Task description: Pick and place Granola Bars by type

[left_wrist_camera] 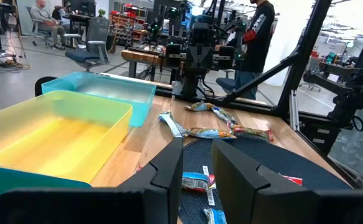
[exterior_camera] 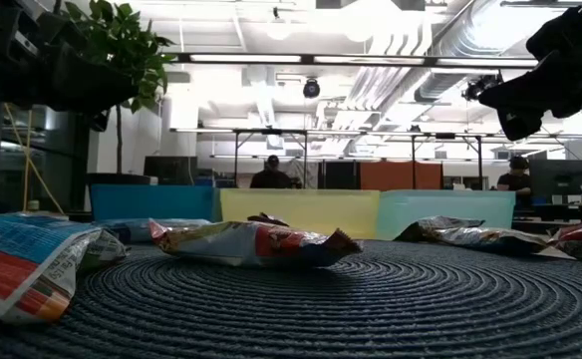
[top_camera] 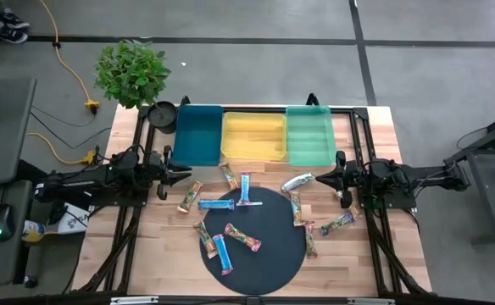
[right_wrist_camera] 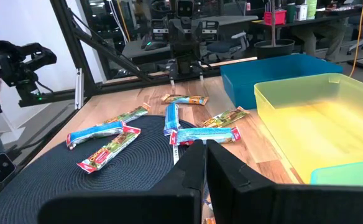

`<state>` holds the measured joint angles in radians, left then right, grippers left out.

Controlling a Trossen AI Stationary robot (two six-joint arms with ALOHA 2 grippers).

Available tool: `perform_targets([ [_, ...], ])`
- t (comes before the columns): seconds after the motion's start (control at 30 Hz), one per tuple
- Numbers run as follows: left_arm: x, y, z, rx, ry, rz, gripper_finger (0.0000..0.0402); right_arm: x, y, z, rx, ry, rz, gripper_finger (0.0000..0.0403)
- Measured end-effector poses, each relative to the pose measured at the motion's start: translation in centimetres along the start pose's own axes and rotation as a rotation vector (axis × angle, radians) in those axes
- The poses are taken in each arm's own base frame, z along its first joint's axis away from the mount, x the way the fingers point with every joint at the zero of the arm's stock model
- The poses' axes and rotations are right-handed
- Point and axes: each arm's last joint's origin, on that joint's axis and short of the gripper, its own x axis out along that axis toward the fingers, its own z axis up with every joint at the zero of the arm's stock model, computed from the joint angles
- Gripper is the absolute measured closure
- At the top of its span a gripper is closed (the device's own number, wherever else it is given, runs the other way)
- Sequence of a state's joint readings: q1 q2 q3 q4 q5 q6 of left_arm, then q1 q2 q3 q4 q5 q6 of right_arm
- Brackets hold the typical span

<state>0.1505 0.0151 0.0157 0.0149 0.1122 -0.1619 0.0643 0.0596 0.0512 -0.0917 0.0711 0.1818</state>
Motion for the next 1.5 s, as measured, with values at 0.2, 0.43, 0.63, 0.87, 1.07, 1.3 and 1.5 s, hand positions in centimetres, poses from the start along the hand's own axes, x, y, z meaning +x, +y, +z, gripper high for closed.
perform_targets([
  [0.2, 0.0, 0.0, 0.0, 0.0, 0.0, 0.0, 0.0319, 0.0, 0.0, 0.0, 0.0, 0.0, 0.0, 0.0402],
  [0.43, 0.0, 0.0, 0.0, 0.0, 0.0, 0.0, 0.0319, 0.0, 0.0, 0.0, 0.0, 0.0, 0.0, 0.0402],
  [0.63, 0.0, 0.11, 0.01, 0.0, -0.005, 0.037, 0.0319, 0.0, 0.0, 0.0, 0.0, 0.0, 0.0, 0.0402],
  [0.87, 0.0, 0.1, 0.01, 0.0, -0.005, 0.036, 0.0319, 0.0, 0.0, 0.01, 0.0, -0.001, 0.0, 0.0402],
  [1.07, 0.0, 0.11, 0.0, 0.0, -0.005, 0.036, 0.0319, 0.0, 0.0, 0.0, 0.0, 0.0, 0.0, 0.0402],
  [1.3, 0.0, 0.15, -0.06, -0.001, 0.001, 0.05, 0.0319, 0.0, 0.0, 0.01, 0.0, 0.0, -0.001, 0.0402],
  [1.5, 0.0, 0.16, -0.07, -0.001, 0.001, 0.053, 0.0319, 0.0, 0.0, -0.01, -0.001, 0.0, 0.0, 0.0402],
])
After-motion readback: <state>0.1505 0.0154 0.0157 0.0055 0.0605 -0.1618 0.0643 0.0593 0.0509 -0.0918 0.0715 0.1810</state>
